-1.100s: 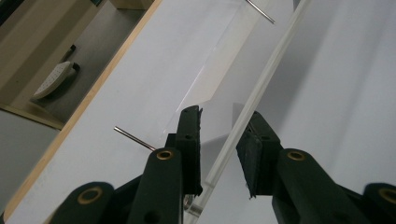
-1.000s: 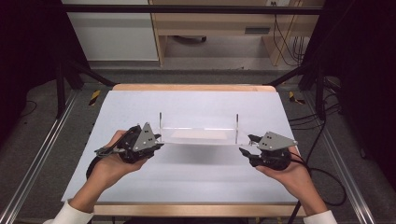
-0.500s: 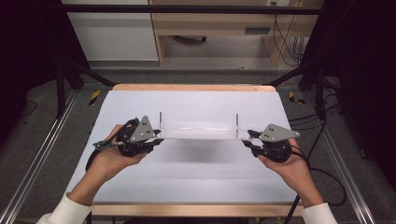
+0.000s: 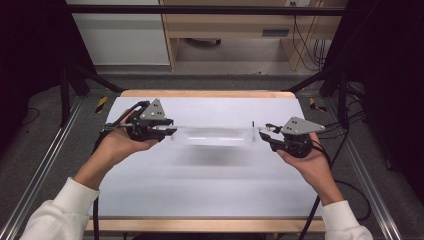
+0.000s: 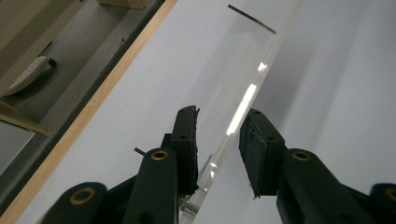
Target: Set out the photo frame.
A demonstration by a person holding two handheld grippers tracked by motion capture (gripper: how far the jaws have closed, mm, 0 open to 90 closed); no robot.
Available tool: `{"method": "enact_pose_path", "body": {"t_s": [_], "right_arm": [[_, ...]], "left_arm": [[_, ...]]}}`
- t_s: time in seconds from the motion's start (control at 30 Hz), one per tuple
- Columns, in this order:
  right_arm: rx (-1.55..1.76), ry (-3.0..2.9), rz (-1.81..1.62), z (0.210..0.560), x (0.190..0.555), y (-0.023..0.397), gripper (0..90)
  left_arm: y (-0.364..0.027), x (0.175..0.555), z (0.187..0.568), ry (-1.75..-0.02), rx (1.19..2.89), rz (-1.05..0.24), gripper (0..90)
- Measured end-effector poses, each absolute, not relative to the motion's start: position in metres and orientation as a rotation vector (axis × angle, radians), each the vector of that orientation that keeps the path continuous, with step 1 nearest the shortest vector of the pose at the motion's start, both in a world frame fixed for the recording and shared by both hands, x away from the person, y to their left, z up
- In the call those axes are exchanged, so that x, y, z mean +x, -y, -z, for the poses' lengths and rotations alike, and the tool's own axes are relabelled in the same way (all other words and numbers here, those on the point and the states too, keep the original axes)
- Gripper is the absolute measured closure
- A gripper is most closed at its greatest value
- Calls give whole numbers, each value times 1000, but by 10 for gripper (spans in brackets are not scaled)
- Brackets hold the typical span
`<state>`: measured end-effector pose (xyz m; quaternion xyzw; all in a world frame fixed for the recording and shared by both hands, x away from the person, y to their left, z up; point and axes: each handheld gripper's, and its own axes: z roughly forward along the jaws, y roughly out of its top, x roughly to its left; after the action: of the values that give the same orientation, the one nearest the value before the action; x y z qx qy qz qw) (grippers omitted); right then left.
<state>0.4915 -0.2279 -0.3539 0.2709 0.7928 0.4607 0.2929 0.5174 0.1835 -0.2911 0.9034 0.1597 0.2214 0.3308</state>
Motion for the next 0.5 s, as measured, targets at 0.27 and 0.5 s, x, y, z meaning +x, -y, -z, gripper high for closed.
{"method": "enact_pose_path", "body": {"t_s": [0.27,0.5], "right_arm": [[756,-2060,-1256,351,503,228,630],[777,-2046,-1249,346,513,227,637]], "left_arm": [[-184,534,285,-418,2345,-590,647],[-182,545,283,-420,2329,-622,618]]}}
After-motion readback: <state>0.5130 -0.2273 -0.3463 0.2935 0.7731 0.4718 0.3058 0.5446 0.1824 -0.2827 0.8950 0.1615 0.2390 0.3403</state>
